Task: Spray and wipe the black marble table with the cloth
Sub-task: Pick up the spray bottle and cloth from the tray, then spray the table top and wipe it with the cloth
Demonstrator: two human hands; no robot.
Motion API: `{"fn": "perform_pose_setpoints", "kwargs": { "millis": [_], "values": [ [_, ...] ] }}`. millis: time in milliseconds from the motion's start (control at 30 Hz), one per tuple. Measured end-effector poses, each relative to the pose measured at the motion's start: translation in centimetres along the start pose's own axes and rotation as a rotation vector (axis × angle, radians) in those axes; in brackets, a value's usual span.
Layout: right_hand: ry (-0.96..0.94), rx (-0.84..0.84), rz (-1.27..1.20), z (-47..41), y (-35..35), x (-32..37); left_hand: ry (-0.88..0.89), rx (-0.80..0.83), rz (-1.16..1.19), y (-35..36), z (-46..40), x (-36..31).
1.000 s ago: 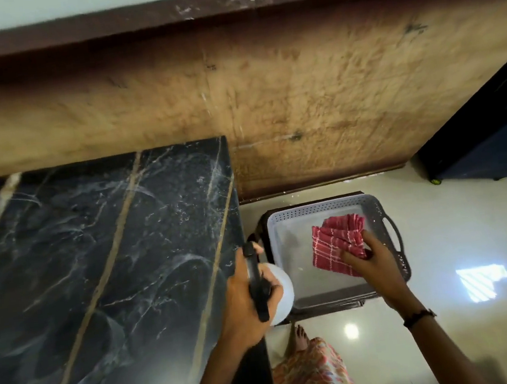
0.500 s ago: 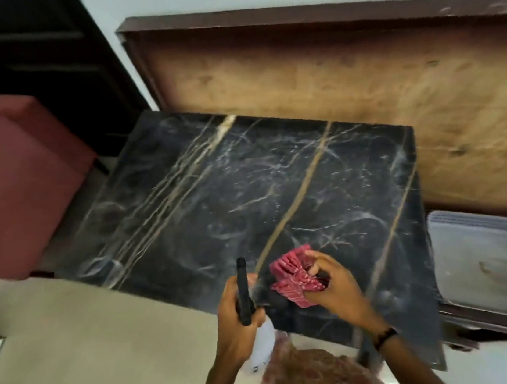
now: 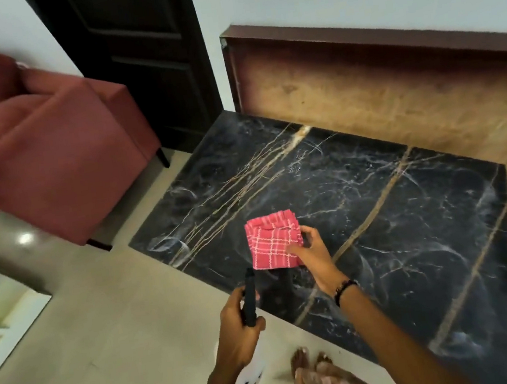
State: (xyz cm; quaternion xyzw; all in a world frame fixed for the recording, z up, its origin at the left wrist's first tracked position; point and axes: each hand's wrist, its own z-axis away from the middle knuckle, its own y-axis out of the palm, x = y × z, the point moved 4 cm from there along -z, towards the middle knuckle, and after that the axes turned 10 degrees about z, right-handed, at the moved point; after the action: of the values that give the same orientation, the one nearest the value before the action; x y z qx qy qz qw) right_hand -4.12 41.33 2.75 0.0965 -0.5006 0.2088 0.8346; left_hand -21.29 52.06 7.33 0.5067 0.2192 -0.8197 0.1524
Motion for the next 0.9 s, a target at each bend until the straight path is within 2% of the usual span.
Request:
{"fn": "perform_pose_setpoints", "kwargs": {
  "millis": [133, 300, 533, 767, 900],
  "values": [
    [0.063, -0.132, 0.328, -0.3, -2.7, -4.6, -0.018, 0.036, -0.066, 0.3, -1.3, 1.1],
    [-0.016, -0.121, 0.516, 1.1, -5.8, -7.0, -0.059, 0.016, -0.107, 2.0, -3.7, 1.6],
    [-0.117, -0.110, 0.526, 3.0, -8.4, -7.5, -0.133, 0.062, -0.335, 6.1, -6.8, 0.0],
    [-0.098, -0.122, 0.504, 3.9, -9.9, -8.7, -0.245, 0.039, -0.404, 7.3, -7.8, 0.3],
    [-0.092, -0.107, 0.496, 4.0, -10.1, -9.2, -0.251, 0.056, -0.435, 7.6, -8.0, 0.8]
  ]
}}
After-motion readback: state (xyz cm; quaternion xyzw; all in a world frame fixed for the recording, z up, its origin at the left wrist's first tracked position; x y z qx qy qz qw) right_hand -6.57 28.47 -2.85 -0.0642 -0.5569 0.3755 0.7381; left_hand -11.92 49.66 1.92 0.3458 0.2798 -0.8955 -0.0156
